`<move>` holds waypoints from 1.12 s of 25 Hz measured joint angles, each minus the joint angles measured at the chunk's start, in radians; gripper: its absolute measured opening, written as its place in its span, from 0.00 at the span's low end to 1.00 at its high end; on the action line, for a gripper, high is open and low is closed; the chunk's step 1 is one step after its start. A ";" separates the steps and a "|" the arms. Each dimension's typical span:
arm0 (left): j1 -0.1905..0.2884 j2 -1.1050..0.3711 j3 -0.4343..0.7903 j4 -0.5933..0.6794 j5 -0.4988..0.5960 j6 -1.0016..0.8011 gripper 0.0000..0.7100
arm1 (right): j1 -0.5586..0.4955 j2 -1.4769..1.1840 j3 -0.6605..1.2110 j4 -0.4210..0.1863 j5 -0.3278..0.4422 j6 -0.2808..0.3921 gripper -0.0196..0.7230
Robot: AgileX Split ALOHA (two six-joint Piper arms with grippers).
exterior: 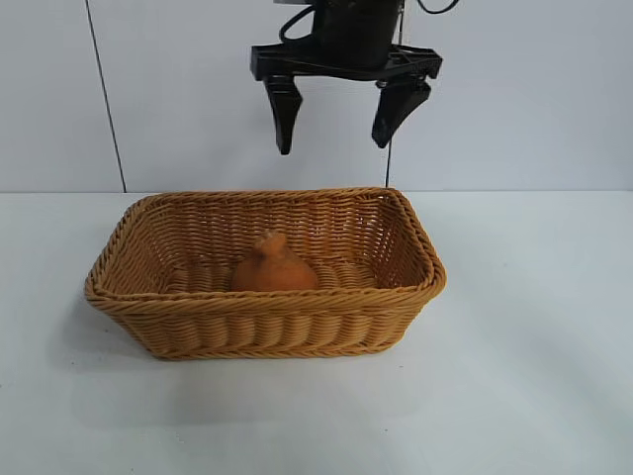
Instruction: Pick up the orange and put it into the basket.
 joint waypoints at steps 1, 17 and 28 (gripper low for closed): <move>0.000 0.000 0.000 0.000 0.000 0.000 0.94 | -0.032 0.000 0.000 -0.001 0.000 0.000 0.96; 0.000 0.000 0.000 0.001 0.000 0.000 0.94 | -0.443 0.000 0.000 -0.014 0.000 -0.015 0.96; 0.000 0.000 0.000 0.001 0.000 0.000 0.94 | -0.460 -0.052 0.087 0.031 0.000 -0.046 0.96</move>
